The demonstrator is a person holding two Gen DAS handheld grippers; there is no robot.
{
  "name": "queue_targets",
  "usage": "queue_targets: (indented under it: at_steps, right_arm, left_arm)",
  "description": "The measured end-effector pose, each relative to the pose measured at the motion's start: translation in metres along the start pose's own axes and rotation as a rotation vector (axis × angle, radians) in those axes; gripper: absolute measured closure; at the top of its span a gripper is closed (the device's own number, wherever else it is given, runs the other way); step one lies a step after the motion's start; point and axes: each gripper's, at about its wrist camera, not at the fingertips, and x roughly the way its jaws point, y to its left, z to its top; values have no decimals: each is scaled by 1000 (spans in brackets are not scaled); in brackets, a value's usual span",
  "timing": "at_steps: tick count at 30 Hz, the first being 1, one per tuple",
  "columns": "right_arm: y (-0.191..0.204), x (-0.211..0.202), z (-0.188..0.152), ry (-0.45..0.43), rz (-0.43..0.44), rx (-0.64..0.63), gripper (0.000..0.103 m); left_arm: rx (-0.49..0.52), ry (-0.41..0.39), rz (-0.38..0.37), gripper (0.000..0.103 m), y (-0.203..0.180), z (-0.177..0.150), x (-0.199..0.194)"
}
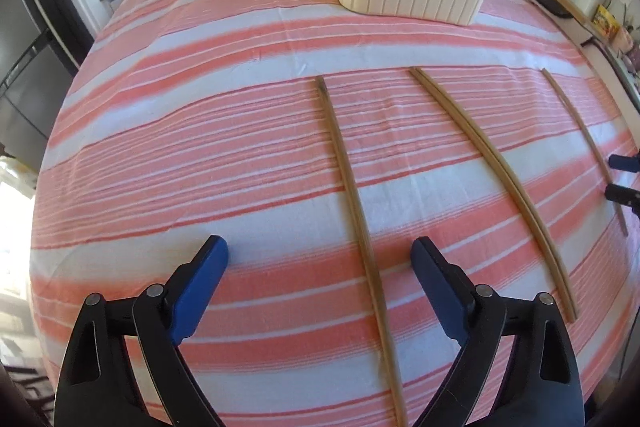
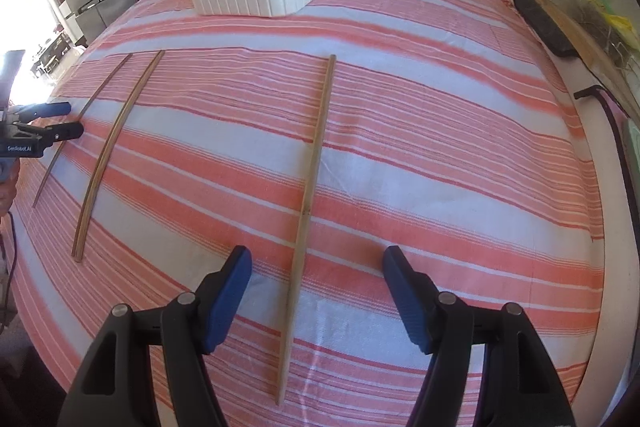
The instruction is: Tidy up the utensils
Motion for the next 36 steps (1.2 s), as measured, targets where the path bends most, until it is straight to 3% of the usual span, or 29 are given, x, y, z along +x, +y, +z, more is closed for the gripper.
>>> queue_targets:
  at_steps: [5,7,10,12,13,14,15,16,19,21,28,36]
  right_arm:
    - [-10,10,27,38,13,5,34]
    - [-10,18,42,38,-8,-8,38]
    - [-9,30,70,32,-21,-17,42]
    - [-7,38,89,26,-30,-14,44]
    - [-7,42,98,23,-27,-9,49]
    - [-7,45,106,14,-32,2,55]
    - [-7,47,114,9,-42,13,72]
    - [-7,48,120,8,-37,23,92]
    - [-8,51,131,-3,-22,45,97]
    - [-7,36,130,-61,14,65,97]
    - [12,-79,101,-331,115,32,97]
    - [32,-173,59,-553,134,4,97]
  left_arm:
    - [34,35,-9,23,2,26,8]
    - [49,47,-8,29,1,38,11]
    - [49,64,-24,43,0,54,16]
    - [45,73,-25,58,-1,65,21]
    - [42,73,-28,62,-1,71,22]
    - [39,71,-32,77,-1,75,24]
    - [37,65,-28,93,-1,77,25]
    - [30,61,-27,96,0,80,26]
    - [-37,30,-70,99,9,83,19]
    - [-64,-31,-91,99,13,83,-1]
    - [-82,-284,-179,99,21,59,-110]
    - [-94,-468,-226,99,26,31,-193]
